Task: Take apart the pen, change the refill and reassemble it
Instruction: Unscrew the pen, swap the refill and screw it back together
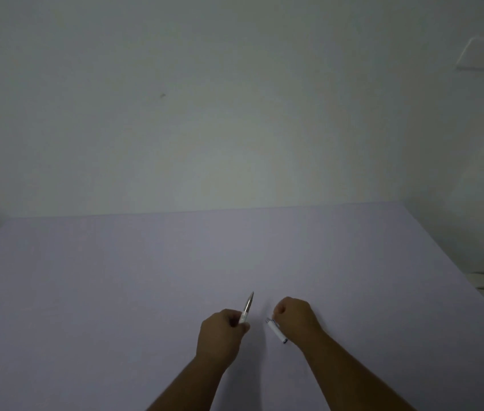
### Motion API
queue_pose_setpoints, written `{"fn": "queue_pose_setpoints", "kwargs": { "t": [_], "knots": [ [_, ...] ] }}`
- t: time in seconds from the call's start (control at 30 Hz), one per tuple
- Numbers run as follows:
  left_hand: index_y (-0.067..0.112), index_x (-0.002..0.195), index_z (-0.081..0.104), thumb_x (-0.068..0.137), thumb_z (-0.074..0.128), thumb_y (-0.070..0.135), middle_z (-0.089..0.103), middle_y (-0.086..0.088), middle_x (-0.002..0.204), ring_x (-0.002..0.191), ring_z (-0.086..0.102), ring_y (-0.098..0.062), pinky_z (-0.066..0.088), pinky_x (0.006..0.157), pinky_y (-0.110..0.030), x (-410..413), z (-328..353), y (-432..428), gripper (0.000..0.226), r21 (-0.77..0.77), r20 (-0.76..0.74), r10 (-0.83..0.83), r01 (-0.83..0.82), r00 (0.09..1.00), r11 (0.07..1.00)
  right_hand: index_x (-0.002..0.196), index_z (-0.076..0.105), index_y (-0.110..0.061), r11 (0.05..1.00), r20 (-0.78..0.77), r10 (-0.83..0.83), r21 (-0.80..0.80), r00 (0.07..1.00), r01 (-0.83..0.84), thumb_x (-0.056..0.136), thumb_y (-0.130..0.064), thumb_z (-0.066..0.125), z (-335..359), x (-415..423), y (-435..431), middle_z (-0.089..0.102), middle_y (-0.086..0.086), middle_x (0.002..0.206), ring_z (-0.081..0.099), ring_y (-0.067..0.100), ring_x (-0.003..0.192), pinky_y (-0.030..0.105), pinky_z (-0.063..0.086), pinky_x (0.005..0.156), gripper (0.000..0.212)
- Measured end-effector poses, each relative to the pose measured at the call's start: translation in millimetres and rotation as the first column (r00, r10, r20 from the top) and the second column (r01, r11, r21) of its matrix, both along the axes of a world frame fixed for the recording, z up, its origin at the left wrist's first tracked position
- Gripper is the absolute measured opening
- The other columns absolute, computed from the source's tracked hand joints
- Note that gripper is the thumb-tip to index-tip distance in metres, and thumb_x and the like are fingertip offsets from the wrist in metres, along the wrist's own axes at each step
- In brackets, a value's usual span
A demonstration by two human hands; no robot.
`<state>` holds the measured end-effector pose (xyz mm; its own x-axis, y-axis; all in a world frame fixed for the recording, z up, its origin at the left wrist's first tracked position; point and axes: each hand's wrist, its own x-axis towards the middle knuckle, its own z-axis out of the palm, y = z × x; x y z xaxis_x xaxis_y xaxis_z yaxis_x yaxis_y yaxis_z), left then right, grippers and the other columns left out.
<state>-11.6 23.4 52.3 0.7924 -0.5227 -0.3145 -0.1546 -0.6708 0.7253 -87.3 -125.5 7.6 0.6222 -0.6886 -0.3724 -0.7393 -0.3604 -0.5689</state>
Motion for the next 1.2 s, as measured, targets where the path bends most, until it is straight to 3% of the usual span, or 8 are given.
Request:
{"fn": "queue_pose_setpoints", "kwargs": {
  "t": [0.1, 0.33, 0.43, 0.57, 0.63, 0.73, 0.93, 1.2],
  "knots": [
    [0.016, 0.103, 0.072, 0.081, 0.069, 0.022, 0.074, -0.001, 0.098, 0.081, 0.060, -0.009, 0.040, 0.063, -0.013, 4, -7, 0, 0.023, -0.018, -0.049, 0.041, -0.042, 0.998, 0.999, 0.091, 0.060, -0.012, 0.996, -0.098, 0.071, -0.052, 0.993, -0.076, 0.084, -0.027, 0.059, -18, 1, 5, 0.067, 0.014, 0.108, 0.064, 0.029, 0.101, 0.036, 0.053, 0.084, 0.017],
    [0.013, 0.099, 0.072, 0.079, 0.071, 0.020, 0.067, 0.003, 0.085, 0.083, 0.063, -0.013, 0.046, 0.075, -0.024, 8, -16, -1, 0.021, -0.024, -0.133, 0.074, -0.078, 0.988, 0.997, 0.102, 0.059, -0.005, 0.973, -0.153, 0.122, -0.174, 0.981, -0.149, 0.087, -0.030, 0.054, -37, 5, 13, 0.063, 0.015, 0.111, 0.060, 0.029, 0.104, 0.034, 0.049, 0.083, 0.030],
    [0.014, 0.099, 0.073, 0.079, 0.072, 0.021, 0.071, 0.001, 0.089, 0.087, 0.066, -0.015, 0.046, 0.074, -0.023, 8, -14, -1, 0.022, -0.021, -0.152, 0.077, -0.081, 0.985, 0.996, 0.095, 0.063, -0.006, 0.987, -0.045, 0.063, -0.145, 0.997, -0.069, 0.087, -0.027, 0.053, -26, 11, 13, 0.068, 0.015, 0.104, 0.062, 0.030, 0.100, 0.034, 0.049, 0.082, 0.025],
    [0.014, 0.101, 0.072, 0.080, 0.071, 0.021, 0.072, -0.001, 0.093, 0.081, 0.065, -0.013, 0.048, 0.054, -0.008, 7, -8, -3, 0.022, -0.014, -0.143, 0.048, -0.051, 0.989, 0.999, 0.078, 0.068, -0.008, 0.931, 0.365, -0.330, 0.280, 0.870, 0.235, 0.090, -0.023, 0.056, 7, 23, 8, 0.072, 0.017, 0.086, 0.067, 0.026, 0.081, 0.038, 0.054, 0.083, 0.022],
    [0.013, 0.102, 0.071, 0.081, 0.070, 0.020, 0.072, -0.003, 0.094, 0.071, 0.062, -0.010, 0.043, 0.038, -0.004, 5, -6, -4, 0.022, -0.024, -0.142, 0.039, -0.043, 0.989, 0.999, 0.076, 0.066, -0.011, 0.781, 0.432, -0.545, 0.573, 0.718, 0.249, 0.091, -0.015, 0.055, 24, 29, 6, 0.069, 0.016, 0.085, 0.065, 0.022, 0.074, 0.034, 0.059, 0.076, 0.019],
    [0.012, 0.104, 0.070, 0.081, 0.070, 0.019, 0.070, -0.002, 0.093, 0.063, 0.057, -0.005, 0.040, 0.034, -0.001, 3, -3, -5, 0.024, -0.043, -0.146, 0.031, -0.038, 0.989, 0.998, 0.082, 0.064, -0.008, 0.647, 0.426, -0.659, 0.741, 0.620, 0.179, 0.092, -0.008, 0.052, 44, 32, 3, 0.065, 0.011, 0.081, 0.063, 0.018, 0.071, 0.024, 0.057, 0.061, 0.016],
    [0.011, 0.103, 0.070, 0.082, 0.070, 0.019, 0.066, 0.001, 0.086, 0.062, 0.056, -0.003, 0.040, 0.035, -0.001, -2, 3, -4, 0.023, -0.096, -0.139, 0.022, -0.036, 0.990, 0.995, 0.095, 0.063, 0.000, 0.652, 0.412, -0.613, 0.746, 0.674, 0.137, 0.092, -0.008, 0.053, 54, 27, 9, 0.065, 0.010, 0.079, 0.062, 0.017, 0.068, 0.021, 0.053, 0.057, 0.013],
    [0.012, 0.101, 0.070, 0.083, 0.069, 0.021, 0.061, 0.010, 0.072, 0.058, 0.056, -0.003, 0.043, 0.038, -0.008, -3, 10, -2, 0.021, -0.102, -0.164, 0.034, -0.051, 0.986, 0.994, 0.083, 0.066, -0.002, 0.712, 0.421, -0.488, 0.699, 0.765, 0.070, 0.092, -0.007, 0.052, 53, 20, 26, 0.067, 0.010, 0.074, 0.063, 0.017, 0.067, 0.025, 0.054, 0.064, 0.017]
  ]
}}
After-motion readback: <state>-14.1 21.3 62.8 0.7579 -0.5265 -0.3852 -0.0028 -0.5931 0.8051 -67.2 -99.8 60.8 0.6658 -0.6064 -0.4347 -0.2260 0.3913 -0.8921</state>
